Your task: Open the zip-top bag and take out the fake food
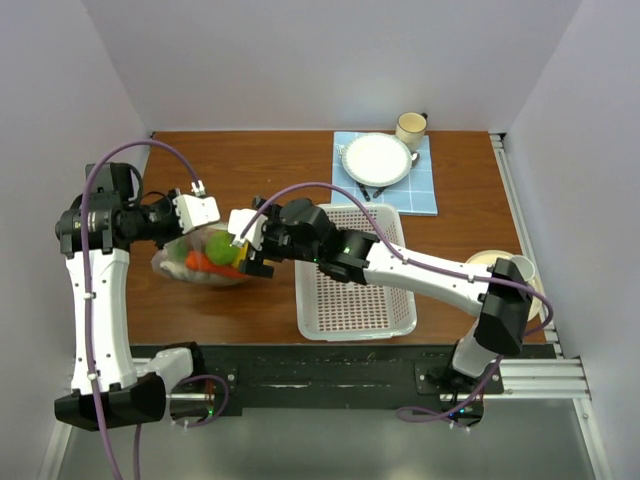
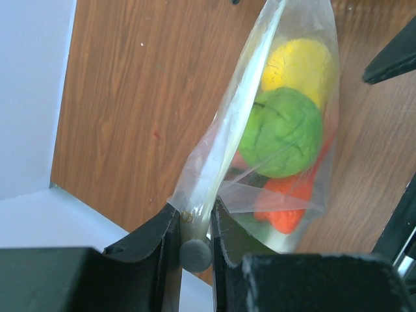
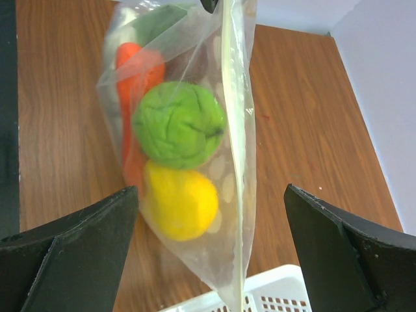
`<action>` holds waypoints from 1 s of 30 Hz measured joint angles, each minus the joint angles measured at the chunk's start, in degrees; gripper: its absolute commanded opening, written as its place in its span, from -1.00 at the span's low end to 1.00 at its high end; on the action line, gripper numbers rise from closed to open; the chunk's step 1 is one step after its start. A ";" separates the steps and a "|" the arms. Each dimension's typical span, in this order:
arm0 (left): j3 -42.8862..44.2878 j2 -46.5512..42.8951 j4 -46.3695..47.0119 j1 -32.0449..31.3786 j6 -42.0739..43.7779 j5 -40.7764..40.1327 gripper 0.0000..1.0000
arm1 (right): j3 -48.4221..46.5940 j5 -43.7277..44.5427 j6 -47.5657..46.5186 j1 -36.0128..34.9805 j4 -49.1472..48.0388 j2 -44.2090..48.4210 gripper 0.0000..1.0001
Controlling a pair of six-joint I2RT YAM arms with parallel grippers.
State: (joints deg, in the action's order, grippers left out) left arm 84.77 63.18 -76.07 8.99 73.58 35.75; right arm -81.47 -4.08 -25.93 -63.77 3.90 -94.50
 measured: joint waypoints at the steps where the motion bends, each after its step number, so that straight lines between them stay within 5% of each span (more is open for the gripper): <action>1: 0.00 -0.04 -0.07 0.00 -0.02 0.11 -1.00 | -0.04 0.00 0.00 0.00 -0.24 -0.24 0.95; 15: -0.55 -0.50 -0.17 0.04 0.02 1.57 -1.00 | -3.19 -4.37 0.33 1.09 -2.25 -4.55 0.64; 18: -1.18 -0.83 -0.22 0.00 0.09 1.88 -1.00 | -3.69 -6.25 1.09 2.23 -2.25 -5.44 0.17; 19: -1.27 -0.85 -0.26 0.00 0.15 1.95 -1.00 | -4.15 -6.84 1.64 2.62 -2.23 -5.97 -0.20; 23: -1.44 -0.87 -0.35 -0.07 0.15 2.69 -1.00 | -6.60 -9.57 2.62 3.48 -1.51 -7.89 -0.90; 26: -1.75 -0.90 -0.33 -0.07 0.15 3.34 -1.00 | -7.34 -10.99 3.43 3.56 -0.20 -8.35 -1.00; 30: -2.01 -0.70 -0.39 -0.07 -0.42 3.98 -0.68 | -6.54 -11.93 4.24 3.80 0.20 -8.09 -1.00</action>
State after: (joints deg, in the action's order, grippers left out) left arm 82.76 62.48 -76.47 8.93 73.17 39.72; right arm -88.01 -16.01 -21.69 -59.96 4.10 -102.59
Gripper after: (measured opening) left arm 0.232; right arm 0.019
